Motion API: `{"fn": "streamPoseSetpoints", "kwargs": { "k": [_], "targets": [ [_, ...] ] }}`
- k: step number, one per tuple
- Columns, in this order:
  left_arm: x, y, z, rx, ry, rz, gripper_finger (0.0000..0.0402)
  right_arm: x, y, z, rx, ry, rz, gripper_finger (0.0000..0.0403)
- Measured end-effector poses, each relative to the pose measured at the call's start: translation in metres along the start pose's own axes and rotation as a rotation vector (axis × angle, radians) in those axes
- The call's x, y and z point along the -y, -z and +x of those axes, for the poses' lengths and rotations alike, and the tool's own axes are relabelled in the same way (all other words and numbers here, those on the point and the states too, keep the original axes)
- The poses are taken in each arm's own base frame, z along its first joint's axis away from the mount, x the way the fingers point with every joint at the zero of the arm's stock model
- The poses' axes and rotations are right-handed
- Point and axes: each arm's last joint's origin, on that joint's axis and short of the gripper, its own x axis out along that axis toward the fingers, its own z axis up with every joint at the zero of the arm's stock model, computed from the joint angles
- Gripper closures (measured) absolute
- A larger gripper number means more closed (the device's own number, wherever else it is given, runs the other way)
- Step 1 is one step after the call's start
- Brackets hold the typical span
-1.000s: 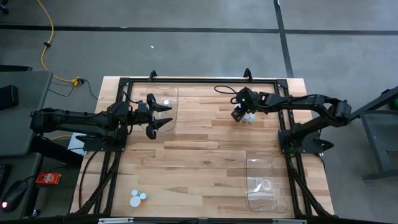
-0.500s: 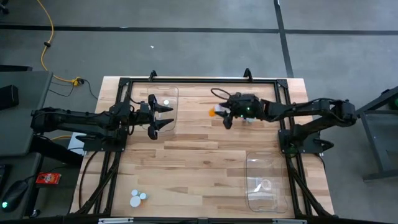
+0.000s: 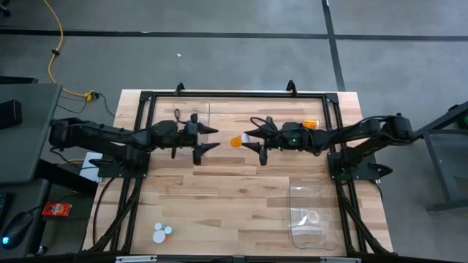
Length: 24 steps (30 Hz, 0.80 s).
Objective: Pick and place medicine bottles into bin by pill shape (circle, oval)
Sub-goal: Put the orange capsule bottle into the left transparent bin
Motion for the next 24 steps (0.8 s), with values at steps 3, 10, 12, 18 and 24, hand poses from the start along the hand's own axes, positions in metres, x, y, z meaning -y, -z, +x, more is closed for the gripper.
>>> {"fn": "streamPoseSetpoints", "kwargs": {
  "k": [3, 10, 12, 18, 24],
  "targets": [
    [0.001, 0.002, 0.014, -0.035, 0.008, 0.001, 0.0136, -0.004, 0.006, 0.003, -0.020, -0.013, -0.015, 0.0230],
    [0.004, 0.006, 0.042, -0.098, 0.108, -0.003, 0.0126, -0.007, 0.007, 0.005, -0.022, -0.040, -0.046, 0.0230],
    [0.005, 0.008, 0.049, -0.111, 0.114, -0.003, 0.0127, -0.008, 0.006, 0.005, -0.015, -0.075, -0.051, 0.0230],
    [0.010, 0.012, 0.068, -0.146, 0.127, -0.001, 0.0128, -0.008, 0.006, 0.005, -0.011, -0.100, -0.053, 0.0230],
    [0.012, 0.006, 0.077, -0.135, 0.139, -0.016, 0.0128, -0.009, 0.006, 0.004, -0.016, -0.116, -0.053, 0.0229]
  ]
}}
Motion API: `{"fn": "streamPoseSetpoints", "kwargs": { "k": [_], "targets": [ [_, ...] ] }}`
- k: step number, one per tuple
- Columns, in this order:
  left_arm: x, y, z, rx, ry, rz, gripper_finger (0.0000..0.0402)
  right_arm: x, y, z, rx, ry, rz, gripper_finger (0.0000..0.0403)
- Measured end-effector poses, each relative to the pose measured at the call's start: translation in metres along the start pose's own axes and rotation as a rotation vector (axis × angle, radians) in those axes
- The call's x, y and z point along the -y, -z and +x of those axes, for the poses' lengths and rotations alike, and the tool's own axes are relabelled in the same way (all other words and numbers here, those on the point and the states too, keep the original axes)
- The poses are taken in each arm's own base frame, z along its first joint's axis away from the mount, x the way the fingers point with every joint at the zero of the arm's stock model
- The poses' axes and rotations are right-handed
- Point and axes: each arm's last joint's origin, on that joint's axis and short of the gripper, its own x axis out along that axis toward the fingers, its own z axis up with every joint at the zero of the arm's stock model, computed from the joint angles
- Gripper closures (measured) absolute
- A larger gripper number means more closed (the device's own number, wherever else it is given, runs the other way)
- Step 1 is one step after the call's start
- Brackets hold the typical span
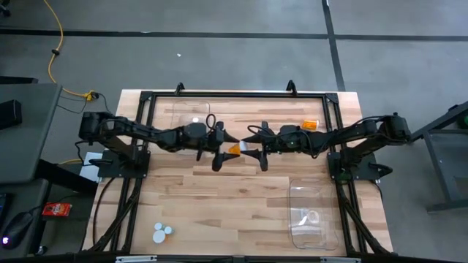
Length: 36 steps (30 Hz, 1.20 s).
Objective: Pick and place medicine bottles into bin by pill shape (circle, oval)
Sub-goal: Put the orange capsule bottle into the left transparent bin
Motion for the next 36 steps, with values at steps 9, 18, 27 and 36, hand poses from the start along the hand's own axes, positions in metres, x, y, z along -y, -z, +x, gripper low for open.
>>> {"fn": "streamPoseSetpoints", "kwargs": {
  "k": [9, 18, 27, 36],
  "targets": [
    [0.000, -0.001, -0.001, -0.005, 0.001, -0.003, 0.0188, 0.000, 0.000, 0.000, -0.005, 0.005, 0.000, 0.0196],
    [0.000, -0.001, -0.001, -0.003, 0.001, -0.003, 0.0254, 0.000, -0.001, 0.000, 0.009, 0.017, 0.001, 0.0191],
    [-0.010, -0.001, -0.020, -0.127, -0.106, -0.024, 0.0240, 0.001, -0.019, -0.010, 0.119, 0.080, -0.007, 0.0190],
    [-0.011, -0.002, -0.076, -0.051, -0.271, -0.018, 0.0240, 0.006, -0.003, -0.031, 0.124, 0.237, -0.068, 0.0190]
  ]
}}
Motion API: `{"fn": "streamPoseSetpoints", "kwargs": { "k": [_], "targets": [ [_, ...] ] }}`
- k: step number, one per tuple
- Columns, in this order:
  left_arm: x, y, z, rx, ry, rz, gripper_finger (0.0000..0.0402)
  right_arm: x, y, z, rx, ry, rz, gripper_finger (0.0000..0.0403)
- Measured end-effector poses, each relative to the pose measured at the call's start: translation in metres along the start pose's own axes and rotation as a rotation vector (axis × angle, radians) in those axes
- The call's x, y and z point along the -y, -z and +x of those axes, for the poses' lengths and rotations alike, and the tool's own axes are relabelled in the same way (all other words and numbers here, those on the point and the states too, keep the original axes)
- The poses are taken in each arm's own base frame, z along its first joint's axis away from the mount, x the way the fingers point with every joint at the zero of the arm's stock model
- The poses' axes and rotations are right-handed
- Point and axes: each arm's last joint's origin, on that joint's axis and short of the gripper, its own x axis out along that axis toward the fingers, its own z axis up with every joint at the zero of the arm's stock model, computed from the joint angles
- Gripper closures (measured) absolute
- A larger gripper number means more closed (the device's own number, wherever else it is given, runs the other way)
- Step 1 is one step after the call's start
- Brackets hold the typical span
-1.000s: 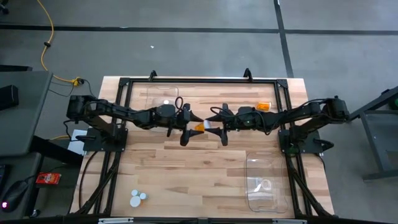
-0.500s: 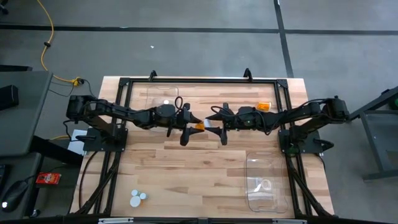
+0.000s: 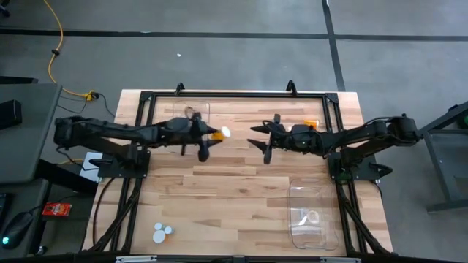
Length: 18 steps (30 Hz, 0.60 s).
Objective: Pick and place medicine bottles into bin by pill shape (circle, oval)
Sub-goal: Put the orange capsule bottle into the left transparent bin
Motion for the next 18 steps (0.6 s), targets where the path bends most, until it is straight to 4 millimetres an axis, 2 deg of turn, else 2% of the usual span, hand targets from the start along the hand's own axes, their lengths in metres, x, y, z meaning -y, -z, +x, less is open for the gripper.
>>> {"fn": "streamPoseSetpoints", "kwargs": {
  "k": [2, 8, 12, 18],
  "targets": [
    [-0.004, 0.000, -0.014, 0.076, -0.014, -0.012, 0.0240, 0.005, 0.004, -0.006, 0.044, 0.017, 0.015, 0.0190],
    [-0.014, 0.017, -0.046, 0.267, -0.046, -0.041, 0.0240, 0.019, 0.020, -0.018, 0.099, 0.052, 0.052, 0.0190],
    [-0.023, 0.034, -0.054, 0.336, -0.132, -0.088, 0.0239, 0.022, 0.020, -0.018, 0.100, 0.051, 0.075, 0.0190],
    [-0.030, 0.037, -0.056, 0.360, -0.152, -0.123, 0.0239, 0.023, 0.019, -0.018, 0.109, 0.052, 0.076, 0.0190]
  ]
}}
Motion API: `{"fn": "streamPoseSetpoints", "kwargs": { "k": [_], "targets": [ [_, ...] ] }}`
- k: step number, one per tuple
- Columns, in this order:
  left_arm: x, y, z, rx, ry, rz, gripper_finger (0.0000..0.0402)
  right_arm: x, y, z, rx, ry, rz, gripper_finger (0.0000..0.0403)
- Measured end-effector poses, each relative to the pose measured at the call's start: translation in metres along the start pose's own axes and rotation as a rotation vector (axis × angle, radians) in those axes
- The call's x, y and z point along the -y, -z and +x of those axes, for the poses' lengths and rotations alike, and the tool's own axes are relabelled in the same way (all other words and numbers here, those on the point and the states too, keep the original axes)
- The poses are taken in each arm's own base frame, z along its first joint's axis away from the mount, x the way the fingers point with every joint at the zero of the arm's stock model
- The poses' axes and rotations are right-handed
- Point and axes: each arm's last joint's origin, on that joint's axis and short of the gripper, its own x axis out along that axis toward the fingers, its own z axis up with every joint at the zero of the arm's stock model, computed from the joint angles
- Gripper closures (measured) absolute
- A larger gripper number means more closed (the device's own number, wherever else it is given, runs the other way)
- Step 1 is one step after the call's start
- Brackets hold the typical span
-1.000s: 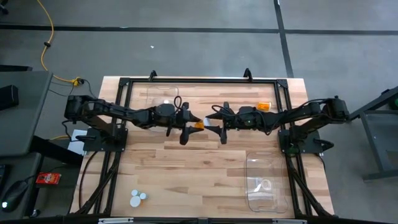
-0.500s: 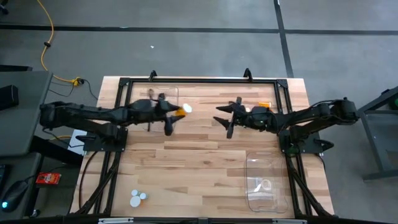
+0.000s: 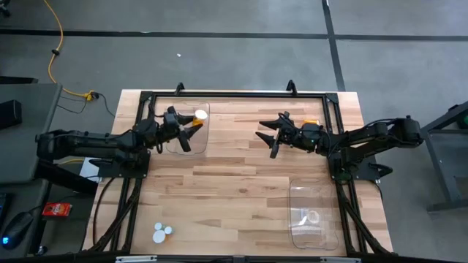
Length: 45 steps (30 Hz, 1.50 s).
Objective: Pick and place medicine bottles into bin by pill shape (circle, oval)
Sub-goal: Put the orange capsule bottle into the left transparent bin
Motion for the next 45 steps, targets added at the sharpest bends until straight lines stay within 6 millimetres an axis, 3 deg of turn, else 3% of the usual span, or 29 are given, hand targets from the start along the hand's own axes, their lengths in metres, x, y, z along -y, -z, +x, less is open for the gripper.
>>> {"fn": "streamPoseSetpoints", "kwargs": {
  "k": [5, 8, 12, 18, 28, 37, 45],
  "targets": [
    [-0.001, 0.001, 0.000, -0.007, -0.017, -0.018, 0.0239, 0.000, 0.000, 0.000, -0.001, 0.000, 0.000, 0.0190],
    [-0.006, 0.008, -0.001, -0.056, -0.177, -0.103, 0.0239, 0.000, 0.001, 0.000, -0.008, 0.000, 0.021, 0.0190],
    [-0.018, 0.015, 0.000, -0.224, -0.376, -0.163, 0.0239, 0.000, 0.002, 0.000, -0.017, 0.001, 0.030, 0.0190],
    [-0.027, 0.021, 0.005, -0.487, -0.465, -0.215, 0.0239, 0.000, 0.002, 0.000, -0.020, 0.002, 0.040, 0.0190],
    [-0.025, 0.032, 0.023, -0.749, -0.469, -0.192, 0.0239, 0.000, 0.003, 0.000, -0.030, 0.003, 0.037, 0.0190],
    [-0.025, 0.045, 0.031, -0.846, -0.437, -0.167, 0.0233, 0.000, 0.003, 0.000, -0.035, 0.003, 0.036, 0.0190],
    [-0.025, 0.047, 0.033, -0.849, -0.431, -0.129, 0.0192, 0.000, 0.003, 0.000, -0.035, 0.003, 0.036, 0.0190]
  ]
}}
